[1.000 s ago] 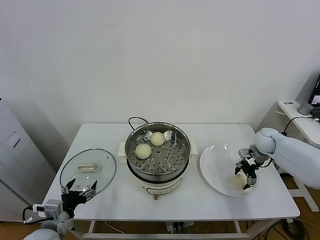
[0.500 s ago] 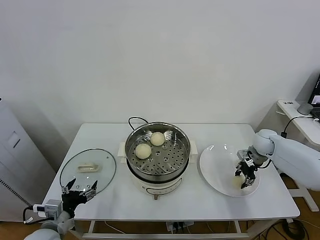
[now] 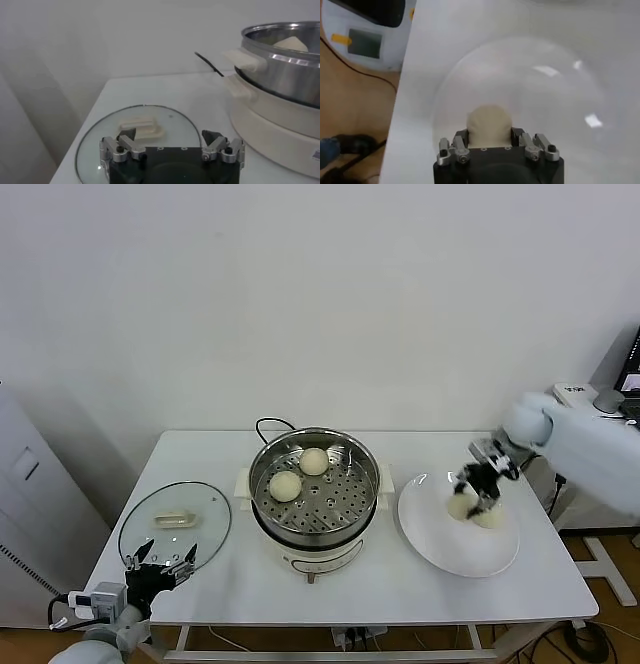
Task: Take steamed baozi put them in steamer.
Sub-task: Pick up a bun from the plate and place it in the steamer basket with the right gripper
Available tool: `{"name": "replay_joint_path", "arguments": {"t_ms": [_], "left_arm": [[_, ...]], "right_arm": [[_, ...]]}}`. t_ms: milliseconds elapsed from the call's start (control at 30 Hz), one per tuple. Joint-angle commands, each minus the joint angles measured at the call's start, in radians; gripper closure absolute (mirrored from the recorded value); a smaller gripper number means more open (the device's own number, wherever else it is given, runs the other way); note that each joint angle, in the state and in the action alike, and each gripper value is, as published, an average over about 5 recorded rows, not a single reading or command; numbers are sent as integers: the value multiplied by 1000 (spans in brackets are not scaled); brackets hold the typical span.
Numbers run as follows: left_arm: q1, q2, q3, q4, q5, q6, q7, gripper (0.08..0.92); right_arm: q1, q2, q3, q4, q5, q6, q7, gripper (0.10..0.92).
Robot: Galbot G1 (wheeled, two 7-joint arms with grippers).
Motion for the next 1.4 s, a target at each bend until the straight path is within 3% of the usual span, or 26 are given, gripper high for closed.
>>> {"name": "replay_joint_path", "arguments": {"t_ms": [33,267,500,933,1400], "left_arm": [[-1,6,1,-6,-3,-1,0,177],[0,11,2,-8,-3,1,-1,177],[3,8,3,-11,-2,1,-1,177],[4,-3,3,-12,1,1,0,177],[-1,5,5,-2,1,0,1,177]], "right_arm": [[244,210,-31,3,127,164,-25,508],[200,408,44,-58,41,318,-36,508],[162,501,59,-6,-65,440,-38,508],[38,540,73,105,-287,602,-63,507],[-72,526,88,170,-380,619,-55,508]]}}
